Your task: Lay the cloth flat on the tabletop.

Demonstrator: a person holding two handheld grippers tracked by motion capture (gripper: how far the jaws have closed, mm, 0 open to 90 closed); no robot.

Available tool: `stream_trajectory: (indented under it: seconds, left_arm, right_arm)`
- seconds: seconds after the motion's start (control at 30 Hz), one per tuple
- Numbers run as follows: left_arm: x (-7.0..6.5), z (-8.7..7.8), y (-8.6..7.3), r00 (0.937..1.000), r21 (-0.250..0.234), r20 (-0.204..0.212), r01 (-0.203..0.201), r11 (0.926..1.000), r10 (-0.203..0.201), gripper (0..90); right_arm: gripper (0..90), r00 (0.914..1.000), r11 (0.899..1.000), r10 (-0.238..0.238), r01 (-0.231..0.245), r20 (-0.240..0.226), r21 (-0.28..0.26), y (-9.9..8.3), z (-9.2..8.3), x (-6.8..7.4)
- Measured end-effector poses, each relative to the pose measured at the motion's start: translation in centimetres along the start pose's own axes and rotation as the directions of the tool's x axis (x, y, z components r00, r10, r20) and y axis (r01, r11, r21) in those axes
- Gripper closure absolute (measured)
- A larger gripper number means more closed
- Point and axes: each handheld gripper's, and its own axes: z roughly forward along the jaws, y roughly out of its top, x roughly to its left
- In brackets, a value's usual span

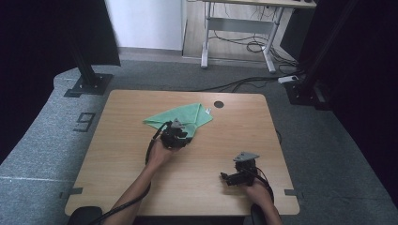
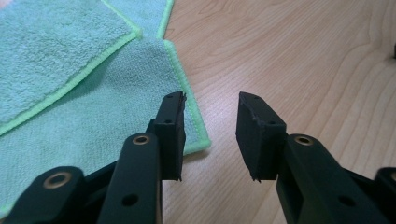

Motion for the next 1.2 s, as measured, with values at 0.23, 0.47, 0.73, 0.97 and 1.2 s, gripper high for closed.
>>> stream_trajectory:
  seconds: [0.23, 0.47, 0.73, 0.97, 1.2]
  left_arm:
    - [0.0, 1.0, 0.0, 0.9998, 0.027, -0.020, 0.003, 0.9996, -0.002, 67.4]
    - [-0.1, 2.2, -0.6, 0.9997, 0.059, -0.025, -0.005, 0.9982, 0.007, 69.7]
    - [0.0, 2.6, -1.1, 0.9990, 0.087, -0.044, -0.007, 0.9962, 0.011, 77.4]
    - [-0.2, 2.3, -1.2, 0.9972, 0.105, -0.067, -0.026, 0.9941, 0.033, 86.1]
    - [-0.1, 1.7, -1.4, 0.9975, 0.125, -0.062, -0.026, 0.9918, 0.034, 86.4]
  right_arm:
    - [0.0, 1.0000, 1.000, 0.000, 0.000, 0.000, 0.000, 0.0, 0.0, 0.0]
    - [0.0, 1.0000, 1.000, 0.000, 0.000, 0.000, 0.000, 0.0, 0.0, 0.0]
    - [0.0, 1.0000, 1.000, 0.000, 0.000, 0.000, 0.000, 0.0, 0.0, 0.0]
    - [0.0, 1.0000, 1.000, 0.000, 0.000, 0.000, 0.000, 0.0, 0.0, 0.0]
    - [0.0, 1.0000, 1.000, 0.000, 0.000, 0.000, 0.000, 0.0, 0.0, 0.0]
